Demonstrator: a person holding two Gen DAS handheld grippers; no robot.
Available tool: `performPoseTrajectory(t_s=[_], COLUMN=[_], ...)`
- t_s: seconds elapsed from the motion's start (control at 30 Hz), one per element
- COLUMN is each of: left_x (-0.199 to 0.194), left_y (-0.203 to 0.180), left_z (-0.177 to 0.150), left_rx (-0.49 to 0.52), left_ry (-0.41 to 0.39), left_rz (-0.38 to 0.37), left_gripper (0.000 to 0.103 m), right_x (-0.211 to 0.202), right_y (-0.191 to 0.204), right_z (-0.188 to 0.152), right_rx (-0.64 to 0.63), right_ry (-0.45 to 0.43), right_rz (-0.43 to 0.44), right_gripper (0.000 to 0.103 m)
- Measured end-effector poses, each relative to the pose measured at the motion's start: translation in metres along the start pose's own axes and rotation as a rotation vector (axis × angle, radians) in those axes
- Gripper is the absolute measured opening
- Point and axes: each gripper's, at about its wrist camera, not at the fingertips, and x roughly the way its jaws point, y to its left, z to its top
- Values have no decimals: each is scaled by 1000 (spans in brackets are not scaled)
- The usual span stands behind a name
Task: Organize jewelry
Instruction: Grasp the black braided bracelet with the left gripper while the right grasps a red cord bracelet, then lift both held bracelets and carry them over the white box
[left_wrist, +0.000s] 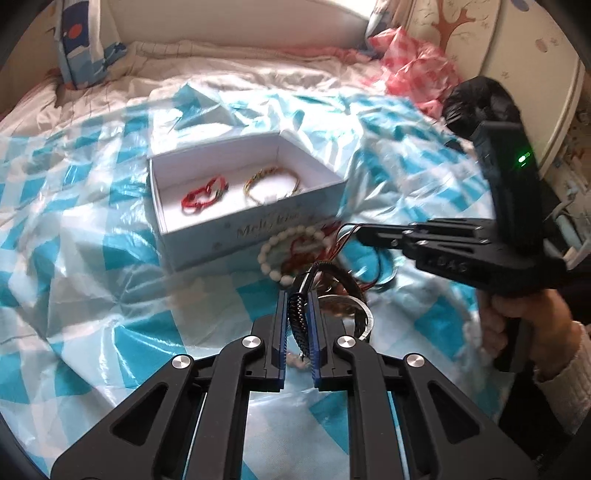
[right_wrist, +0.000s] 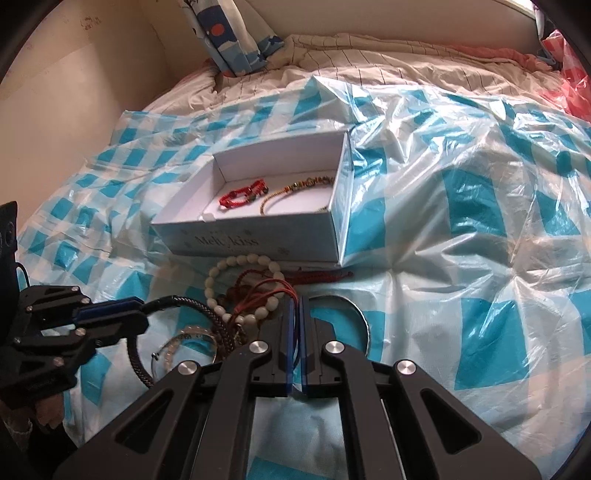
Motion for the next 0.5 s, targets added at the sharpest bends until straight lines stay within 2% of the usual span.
performPoseTrajectory(t_s=[0.2, 0.5], left_x=[-18, -21], left_y=[5, 15], left_z=[4, 7], left_rx=[-13, -39], left_ry=[-45, -60], left_rz=[-81, -32], left_gripper=[9, 9], right_x=[-13, -22], right_y=[0, 4], right_z=[4, 10], right_rx=[10, 6], right_ry=[-35, -76], right_rz=[31, 49], right_gripper=[3, 3])
